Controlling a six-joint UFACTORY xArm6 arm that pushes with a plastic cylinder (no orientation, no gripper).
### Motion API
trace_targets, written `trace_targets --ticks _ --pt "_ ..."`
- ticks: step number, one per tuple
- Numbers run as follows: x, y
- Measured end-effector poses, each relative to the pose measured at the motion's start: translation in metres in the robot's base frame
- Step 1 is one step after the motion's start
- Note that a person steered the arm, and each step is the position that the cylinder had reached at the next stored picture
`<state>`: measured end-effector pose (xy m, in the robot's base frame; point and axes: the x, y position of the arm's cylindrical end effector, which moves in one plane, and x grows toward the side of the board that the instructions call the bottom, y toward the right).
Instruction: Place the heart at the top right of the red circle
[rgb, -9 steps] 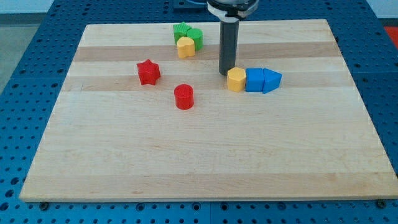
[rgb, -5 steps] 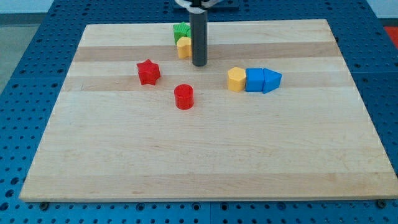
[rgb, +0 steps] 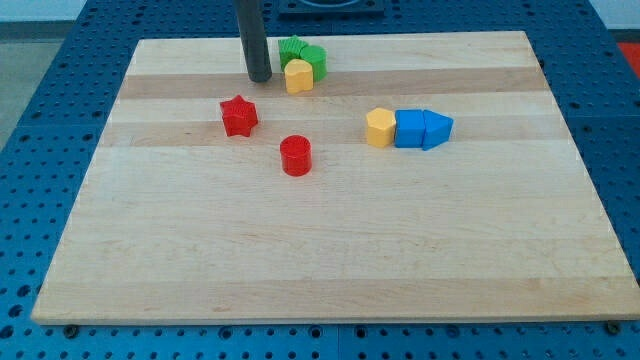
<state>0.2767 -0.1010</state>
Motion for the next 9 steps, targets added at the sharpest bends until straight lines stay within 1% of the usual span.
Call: trace_targets --ticks 2,6,7,8,9 --pt "0.000 0.021" --pt "0.006 0.094" --pt "0.014 0.097" --pt "0.034 0.098" --pt "0.039 0.100"
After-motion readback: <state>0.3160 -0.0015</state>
